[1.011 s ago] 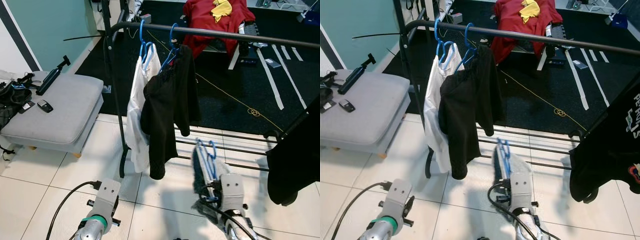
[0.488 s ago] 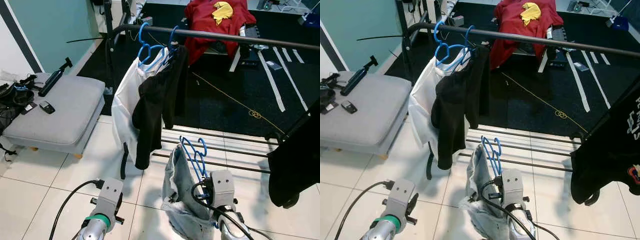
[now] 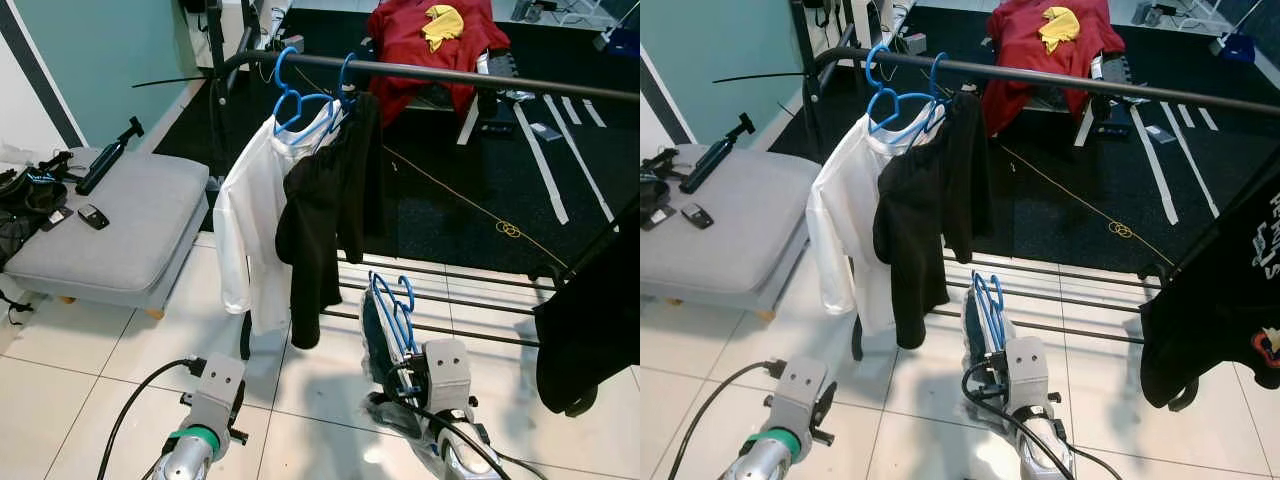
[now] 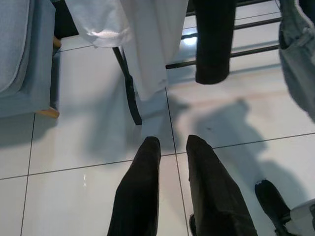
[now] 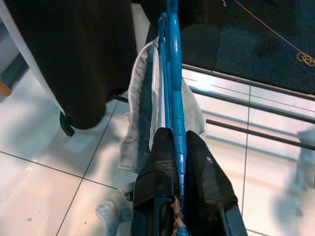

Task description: Hang hanger

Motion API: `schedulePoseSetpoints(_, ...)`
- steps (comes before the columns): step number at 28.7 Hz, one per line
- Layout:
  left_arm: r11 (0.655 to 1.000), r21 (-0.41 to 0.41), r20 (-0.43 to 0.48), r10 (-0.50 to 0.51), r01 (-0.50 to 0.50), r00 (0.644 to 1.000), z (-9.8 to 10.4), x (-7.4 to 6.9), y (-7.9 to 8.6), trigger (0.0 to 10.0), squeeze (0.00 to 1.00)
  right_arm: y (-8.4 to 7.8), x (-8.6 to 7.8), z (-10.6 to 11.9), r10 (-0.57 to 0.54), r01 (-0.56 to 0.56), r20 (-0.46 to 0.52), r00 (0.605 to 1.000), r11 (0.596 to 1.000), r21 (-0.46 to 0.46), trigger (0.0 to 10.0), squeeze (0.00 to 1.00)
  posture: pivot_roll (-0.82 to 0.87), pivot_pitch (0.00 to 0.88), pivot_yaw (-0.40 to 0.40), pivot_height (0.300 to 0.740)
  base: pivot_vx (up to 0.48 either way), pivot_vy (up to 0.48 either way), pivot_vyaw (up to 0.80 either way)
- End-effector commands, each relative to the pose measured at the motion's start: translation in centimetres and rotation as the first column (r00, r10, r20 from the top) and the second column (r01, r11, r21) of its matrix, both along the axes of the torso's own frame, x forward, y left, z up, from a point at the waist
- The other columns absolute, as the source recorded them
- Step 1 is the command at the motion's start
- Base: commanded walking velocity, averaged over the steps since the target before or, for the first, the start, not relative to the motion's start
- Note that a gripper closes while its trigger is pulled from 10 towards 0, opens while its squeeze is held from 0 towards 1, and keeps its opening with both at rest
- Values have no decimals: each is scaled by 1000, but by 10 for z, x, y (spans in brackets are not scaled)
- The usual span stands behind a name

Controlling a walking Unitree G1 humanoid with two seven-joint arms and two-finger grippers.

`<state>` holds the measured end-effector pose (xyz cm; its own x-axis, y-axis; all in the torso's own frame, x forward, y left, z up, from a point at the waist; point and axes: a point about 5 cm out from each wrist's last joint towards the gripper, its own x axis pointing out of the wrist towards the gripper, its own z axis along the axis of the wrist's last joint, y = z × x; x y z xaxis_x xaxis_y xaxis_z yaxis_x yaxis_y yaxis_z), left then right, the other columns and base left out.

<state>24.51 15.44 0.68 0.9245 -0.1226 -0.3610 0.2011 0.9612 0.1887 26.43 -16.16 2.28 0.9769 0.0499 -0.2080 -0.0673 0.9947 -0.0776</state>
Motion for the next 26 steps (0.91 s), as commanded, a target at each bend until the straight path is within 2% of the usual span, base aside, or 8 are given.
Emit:
schedulePoseSetpoints(1,1000,-6,-27,-9,9,1000,-7,-6,-1,10000,0,0,0,0,2,-2,17,1000,1000,5,10000,0,-132,88,58,740,0,-431,0)
schedulePoseSetpoints(17,1000,-7,-21,-12,12,1000,-9,-7,-1,10000,0,0,1,0,4,-4,21,1000,1000,3,10000,0,-133,83,58,740,0,-410,0)
schedulePoseSetpoints(26,1000,-16,-33,-3,3,999,-10,-6,-1,10000,0,0,0,-1,4,-4,22,1000,1000,6,10000,0,-131,84,61,740,0,0,0)
